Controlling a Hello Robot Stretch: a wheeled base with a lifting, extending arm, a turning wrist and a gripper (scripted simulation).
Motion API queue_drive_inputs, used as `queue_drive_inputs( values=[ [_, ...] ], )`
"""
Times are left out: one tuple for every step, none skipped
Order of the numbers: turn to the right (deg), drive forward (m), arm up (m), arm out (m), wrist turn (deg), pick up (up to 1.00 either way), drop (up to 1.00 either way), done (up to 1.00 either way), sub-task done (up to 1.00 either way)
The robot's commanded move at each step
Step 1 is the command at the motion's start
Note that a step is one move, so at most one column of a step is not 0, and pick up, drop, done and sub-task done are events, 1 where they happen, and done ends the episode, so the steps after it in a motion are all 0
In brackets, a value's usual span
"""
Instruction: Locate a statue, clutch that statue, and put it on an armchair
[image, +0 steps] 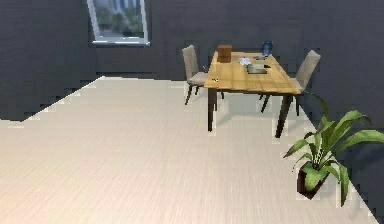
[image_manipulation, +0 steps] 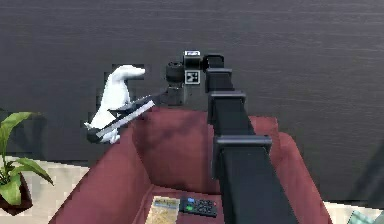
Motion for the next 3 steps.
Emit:
queue_drive_inputs(
  values=[
    [0.0,0.00,0.00,0.00,45.0,0.00,0.00,0.00,0.00],
    [0.0,0.00,0.00,0.00,36.0,0.00,0.00,0.00,0.00],
    [0.0,0.00,-0.38,0.00,0.0,0.00,0.00,0.00,0.00]
  ],
)
